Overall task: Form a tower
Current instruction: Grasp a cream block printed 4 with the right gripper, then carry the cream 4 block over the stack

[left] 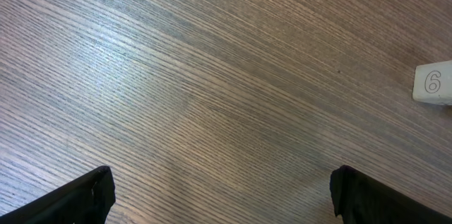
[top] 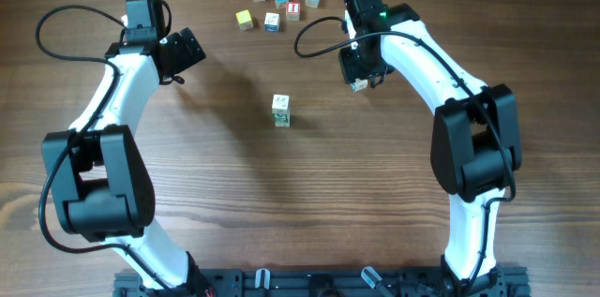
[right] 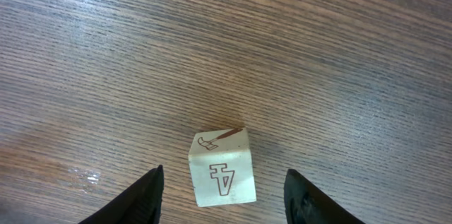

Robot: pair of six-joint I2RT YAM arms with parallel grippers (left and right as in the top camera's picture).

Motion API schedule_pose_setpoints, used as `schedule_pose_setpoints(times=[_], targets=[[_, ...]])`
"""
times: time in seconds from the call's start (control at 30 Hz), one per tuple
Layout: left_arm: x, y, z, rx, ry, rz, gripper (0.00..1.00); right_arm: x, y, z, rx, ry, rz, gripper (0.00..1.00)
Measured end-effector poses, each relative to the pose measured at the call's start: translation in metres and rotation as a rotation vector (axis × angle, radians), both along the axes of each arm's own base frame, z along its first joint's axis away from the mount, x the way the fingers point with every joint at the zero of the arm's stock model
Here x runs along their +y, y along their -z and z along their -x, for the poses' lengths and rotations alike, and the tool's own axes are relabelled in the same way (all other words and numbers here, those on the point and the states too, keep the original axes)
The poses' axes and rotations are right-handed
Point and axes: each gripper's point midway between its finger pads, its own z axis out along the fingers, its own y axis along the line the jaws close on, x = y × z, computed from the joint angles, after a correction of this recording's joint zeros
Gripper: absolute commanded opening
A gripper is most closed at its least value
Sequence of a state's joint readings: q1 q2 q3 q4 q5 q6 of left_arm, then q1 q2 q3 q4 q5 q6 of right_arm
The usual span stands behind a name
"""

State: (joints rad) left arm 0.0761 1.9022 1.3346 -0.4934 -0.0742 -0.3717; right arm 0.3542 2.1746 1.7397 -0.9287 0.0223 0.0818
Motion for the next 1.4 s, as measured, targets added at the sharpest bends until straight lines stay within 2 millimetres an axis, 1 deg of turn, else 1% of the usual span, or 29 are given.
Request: schedule_pose_setpoints(times=[0.07,0.1,0.17,0.27,0.33,0.43,0.47,0.53,0.67,0.77,0.83,0.87,0.9,0.97,1.1,1.17,1.3,1.33,1.4], targets=[[0.000,0.000,0.000,0.000,0.000,0.000,1.00,0.001,0.002,0.000,-0.002,-0.001,-0.004,0.54],[0.000,0.000,0.000,0.000,0.000,0.000,1.00,0.000,0.007,0.002,0.004,-0.003,-0.002,0.53],[0.000,0.000,0.000,0.000,0.000,0.000,1.00,-0.001,0.013,0.004,0.005,-0.010,0.000,0.49],[0.000,0.000,0.000,0.000,0.000,0.000,1.00,0.000,0.013,0.003,0.000,-0.020,0.000,0.43],[0.000,0.000,0.000,0.000,0.000,0.000,1.00,0.001,0.013,0.004,0.006,-0.025,-0.006,0.43],[0.000,0.000,0.000,0.000,0.000,0.000,1.00,0.007,0.015,0.012,0.041,-0.035,-0.048,0.45],[0.000,0.000,0.000,0.000,0.000,0.000,1.00,0.009,0.015,0.016,0.060,-0.038,-0.056,0.51],[0.000,0.000,0.000,0.000,0.000,0.000,1.00,0.010,0.016,0.019,0.071,-0.040,-0.065,0.53],[0.000,0.000,0.000,0.000,0.001,0.000,1.00,0.016,0.013,0.006,0.017,-0.047,-0.088,0.53],[0.000,0.000,0.000,0.000,0.001,0.000,1.00,0.014,0.014,0.005,0.013,-0.025,-0.084,0.52],[0.000,0.000,0.000,0.000,0.000,0.000,1.00,0.012,0.018,0.008,0.025,-0.012,-0.075,0.52],[0.000,0.000,0.000,0.000,0.000,0.000,1.00,0.011,0.021,0.010,0.031,-0.011,-0.070,0.47],[0.000,0.000,0.000,0.000,0.000,0.000,1.00,0.009,0.025,0.014,0.043,-0.011,-0.065,0.46],[0.000,0.000,0.000,0.000,0.001,0.000,1.00,0.008,0.027,0.014,0.040,-0.007,-0.064,0.46],[0.000,0.000,0.000,0.000,0.000,0.000,1.00,0.010,0.025,0.005,0.003,-0.006,-0.068,0.46],[0.000,0.000,0.000,0.000,0.000,0.000,1.00,0.008,0.025,0.005,-0.001,-0.003,-0.056,0.36],[0.000,0.000,0.000,0.000,0.000,0.000,1.00,0.005,0.026,0.005,0.002,0.008,-0.045,0.33],[0.000,0.000,0.000,0.000,0.001,0.000,1.00,0.005,0.026,0.006,0.002,0.007,-0.045,0.30],[0.000,0.000,0.000,0.000,0.000,0.000,1.00,0.005,0.024,0.008,0.014,0.011,-0.041,0.29]])
